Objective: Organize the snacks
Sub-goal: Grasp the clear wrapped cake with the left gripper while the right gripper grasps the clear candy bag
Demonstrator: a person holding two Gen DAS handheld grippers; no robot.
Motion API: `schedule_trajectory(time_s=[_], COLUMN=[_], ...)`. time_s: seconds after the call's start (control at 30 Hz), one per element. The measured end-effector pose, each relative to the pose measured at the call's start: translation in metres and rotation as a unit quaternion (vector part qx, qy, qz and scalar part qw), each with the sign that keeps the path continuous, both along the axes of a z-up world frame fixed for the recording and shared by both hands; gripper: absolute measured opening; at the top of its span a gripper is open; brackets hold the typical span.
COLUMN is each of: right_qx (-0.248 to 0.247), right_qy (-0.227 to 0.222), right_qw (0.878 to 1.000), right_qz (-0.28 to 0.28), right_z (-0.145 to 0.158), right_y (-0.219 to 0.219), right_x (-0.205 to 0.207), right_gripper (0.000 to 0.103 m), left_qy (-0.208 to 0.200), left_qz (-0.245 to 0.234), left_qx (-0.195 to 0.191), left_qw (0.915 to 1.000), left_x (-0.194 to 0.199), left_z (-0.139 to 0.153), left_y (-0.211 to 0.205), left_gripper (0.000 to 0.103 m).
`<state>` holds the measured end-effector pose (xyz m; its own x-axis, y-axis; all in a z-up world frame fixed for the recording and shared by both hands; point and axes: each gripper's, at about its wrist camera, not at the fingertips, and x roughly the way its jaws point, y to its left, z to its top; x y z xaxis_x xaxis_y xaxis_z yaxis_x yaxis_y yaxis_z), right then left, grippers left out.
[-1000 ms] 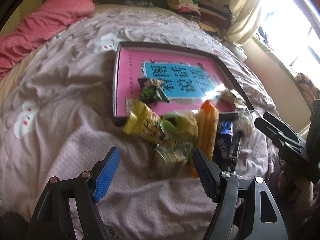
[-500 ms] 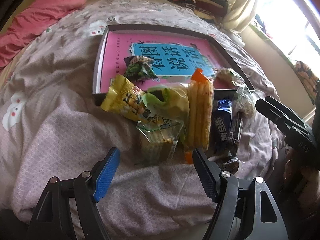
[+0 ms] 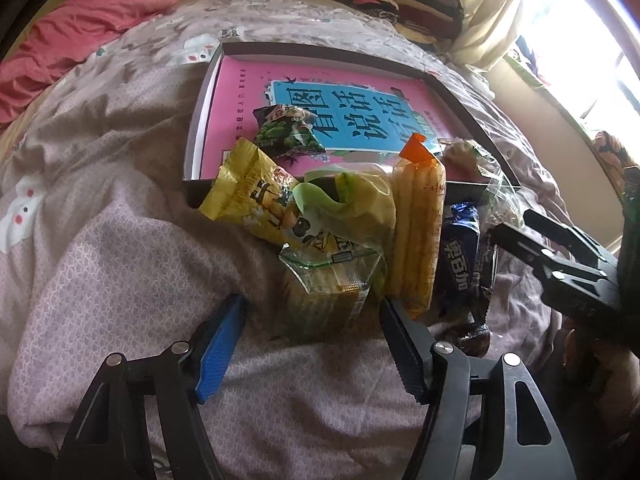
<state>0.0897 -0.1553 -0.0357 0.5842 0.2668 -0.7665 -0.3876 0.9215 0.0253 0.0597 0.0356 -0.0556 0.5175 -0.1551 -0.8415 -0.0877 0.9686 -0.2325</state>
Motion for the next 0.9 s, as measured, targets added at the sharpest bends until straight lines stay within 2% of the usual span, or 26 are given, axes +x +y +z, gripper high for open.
schedule_trajectory(time_s=[0.2, 0.27, 0.47, 0.53, 0.67, 0.73, 0.9], right_qx=[-0.017, -0.019, -0.025, -0.022, -0.004, 0.01, 0.07], right_qy=[0.007, 0.006, 0.01, 0.011, 0.013, 0.013, 0.01], right_qw=[1.0, 1.0, 0.999, 0.999, 1.0, 1.0, 0.997], right_qz=[-0.007, 0.0, 0.022, 0.022, 0.021, 0.019, 0.011], right_z=[-0.011, -0.013, -0.016, -0.016, -0.011, -0.007, 0.007], right_y=[-0.001, 0.001, 0.007, 0.006, 0.0, -0.003, -0.017], right_x=[0.012, 0.015, 0.015, 0.014, 0.012, 0.01, 0.007], right_gripper=[0.079, 0.076, 0.058, 0.056, 0.055, 0.055, 0.055], left_qy=[-0.003, -0.001, 0.001, 0.001, 0.002, 0.002, 0.0], left_qz=[0.001, 0.002, 0.007, 0.008, 0.01, 0.012, 0.014], left_qx=[-0.001, -0.004, -0.012, -0.012, -0.016, -0.019, -0.03], left_qw=[1.0, 1.0, 0.9999, 0.9999, 0.9998, 0.9998, 0.9994], left_x=[0.002, 0.003, 0.004, 0.004, 0.004, 0.004, 0.003], left_z=[-0.002, -0.002, -0.005, -0.006, -0.007, -0.007, -0.006], left_y=[-0.001, -0.001, 0.002, 0.002, 0.004, 0.005, 0.008], left_gripper=[0.07, 0.07, 0.068, 0.066, 0.061, 0.052, 0.043])
